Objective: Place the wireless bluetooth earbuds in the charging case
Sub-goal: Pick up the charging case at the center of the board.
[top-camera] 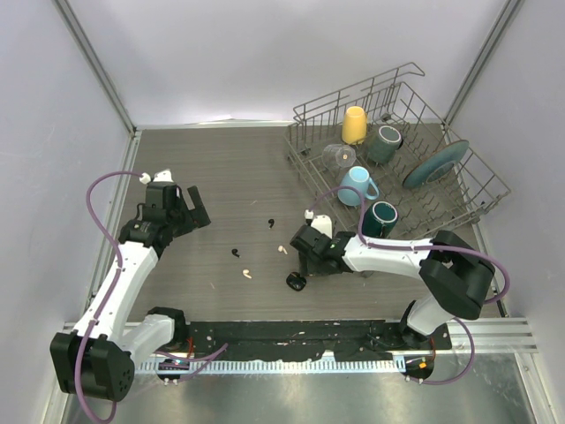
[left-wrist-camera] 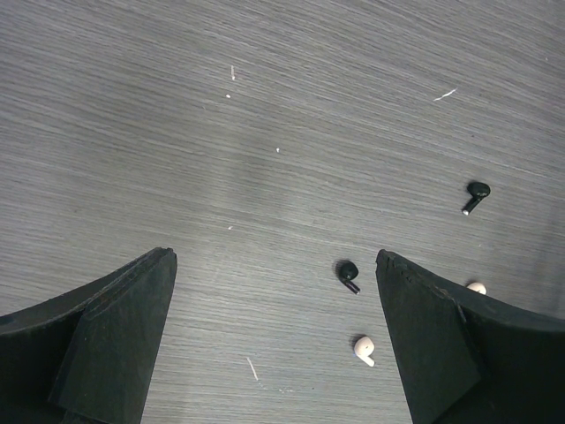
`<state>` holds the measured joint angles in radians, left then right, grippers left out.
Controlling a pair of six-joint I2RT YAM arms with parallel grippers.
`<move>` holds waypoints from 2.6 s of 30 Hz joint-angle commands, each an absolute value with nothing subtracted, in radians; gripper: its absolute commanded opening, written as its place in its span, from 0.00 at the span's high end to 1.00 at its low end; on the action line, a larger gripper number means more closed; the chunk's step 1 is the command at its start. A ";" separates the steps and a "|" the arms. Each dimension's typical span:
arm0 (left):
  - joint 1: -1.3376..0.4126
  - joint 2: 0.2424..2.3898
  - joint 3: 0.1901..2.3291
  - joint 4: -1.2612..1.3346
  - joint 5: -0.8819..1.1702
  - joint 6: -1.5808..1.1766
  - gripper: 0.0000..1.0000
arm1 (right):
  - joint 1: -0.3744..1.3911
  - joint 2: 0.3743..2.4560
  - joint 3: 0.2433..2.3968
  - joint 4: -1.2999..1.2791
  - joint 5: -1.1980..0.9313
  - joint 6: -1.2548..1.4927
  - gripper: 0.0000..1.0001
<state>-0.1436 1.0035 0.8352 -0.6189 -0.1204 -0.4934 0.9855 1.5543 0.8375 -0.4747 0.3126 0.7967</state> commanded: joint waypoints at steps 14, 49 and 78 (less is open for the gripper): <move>-0.147 0.980 0.862 -0.600 -0.130 -0.482 0.00 | 0.989 1.543 0.853 -0.422 0.331 0.672 0.46; -0.150 1.060 0.865 -0.189 0.991 -0.591 0.02 | 0.989 1.057 0.848 0.020 -0.184 -0.291 0.99; -0.488 1.127 0.919 -0.229 0.769 -0.603 0.22 | 0.989 1.081 0.859 -0.003 -0.212 -0.334 0.99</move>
<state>-0.4763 1.1122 0.8749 -0.2623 0.7799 -0.5991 0.9855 1.0874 0.8413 -0.0742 -0.2008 -0.3443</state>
